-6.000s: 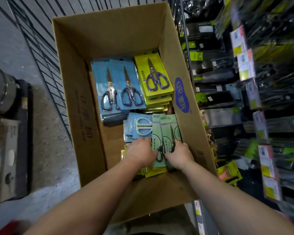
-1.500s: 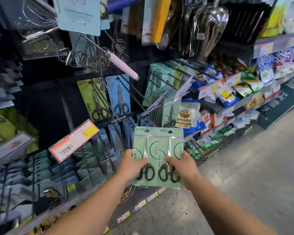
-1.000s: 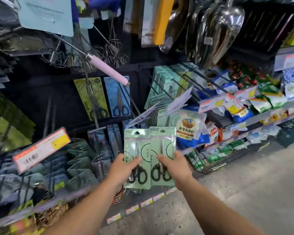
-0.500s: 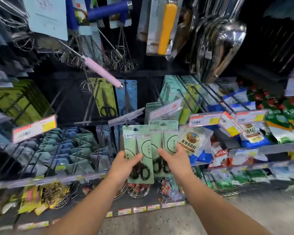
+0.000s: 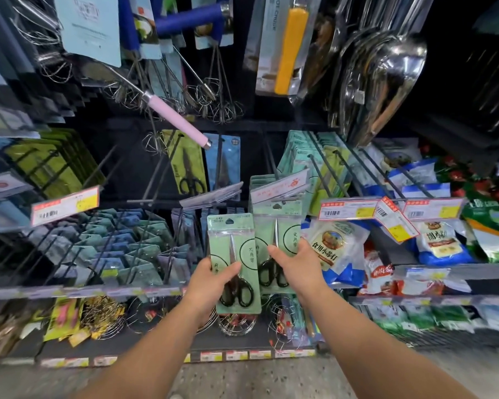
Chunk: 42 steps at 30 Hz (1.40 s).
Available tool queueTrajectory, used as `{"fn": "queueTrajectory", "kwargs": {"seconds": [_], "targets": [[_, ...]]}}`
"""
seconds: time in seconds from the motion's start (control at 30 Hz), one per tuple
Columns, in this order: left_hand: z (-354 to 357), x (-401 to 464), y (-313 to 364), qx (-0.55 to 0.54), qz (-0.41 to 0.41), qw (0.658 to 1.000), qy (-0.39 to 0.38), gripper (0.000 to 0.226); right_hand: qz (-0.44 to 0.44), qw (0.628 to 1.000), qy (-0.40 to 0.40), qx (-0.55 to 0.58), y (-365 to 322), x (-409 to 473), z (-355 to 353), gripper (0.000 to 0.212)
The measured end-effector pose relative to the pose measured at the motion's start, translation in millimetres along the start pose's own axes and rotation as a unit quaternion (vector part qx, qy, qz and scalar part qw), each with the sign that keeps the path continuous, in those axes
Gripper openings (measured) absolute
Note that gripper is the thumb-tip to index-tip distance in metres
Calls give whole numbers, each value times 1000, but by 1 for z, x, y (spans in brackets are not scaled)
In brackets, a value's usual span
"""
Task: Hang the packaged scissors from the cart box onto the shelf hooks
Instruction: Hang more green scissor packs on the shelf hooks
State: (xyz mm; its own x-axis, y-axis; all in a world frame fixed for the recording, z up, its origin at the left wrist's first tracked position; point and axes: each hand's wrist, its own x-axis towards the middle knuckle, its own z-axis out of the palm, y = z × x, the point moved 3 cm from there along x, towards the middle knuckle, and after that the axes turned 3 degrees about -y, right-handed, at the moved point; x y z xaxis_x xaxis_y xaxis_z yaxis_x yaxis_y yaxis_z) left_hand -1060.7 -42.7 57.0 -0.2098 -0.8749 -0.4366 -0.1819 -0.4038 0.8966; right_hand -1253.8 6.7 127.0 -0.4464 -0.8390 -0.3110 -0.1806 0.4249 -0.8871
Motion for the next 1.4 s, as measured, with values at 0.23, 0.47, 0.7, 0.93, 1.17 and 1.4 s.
{"fn": "queueTrajectory", "kwargs": {"seconds": [0.23,0.47,0.7,0.93,1.17,1.4], "targets": [[-2,-7,11,-8,-8,1000,5,99,25,1000,-11,-3,-3,13,7,76],[-5,-6,16,10,-5,1000,1,80,39,999,-18,-6,-6,36,12,84],[2,-10,15,47,-1,999,-11,32,74,995,72,-12,23,37,3,73],[28,-16,22,86,32,996,-23,35,47,981,-174,78,37,-2,7,35],[58,-17,41,121,78,990,-5,30,-57,993,-108,7,37,-1,-8,7],[73,-14,58,122,86,989,10,26,-68,995,-60,-43,23,4,-20,23]]}}
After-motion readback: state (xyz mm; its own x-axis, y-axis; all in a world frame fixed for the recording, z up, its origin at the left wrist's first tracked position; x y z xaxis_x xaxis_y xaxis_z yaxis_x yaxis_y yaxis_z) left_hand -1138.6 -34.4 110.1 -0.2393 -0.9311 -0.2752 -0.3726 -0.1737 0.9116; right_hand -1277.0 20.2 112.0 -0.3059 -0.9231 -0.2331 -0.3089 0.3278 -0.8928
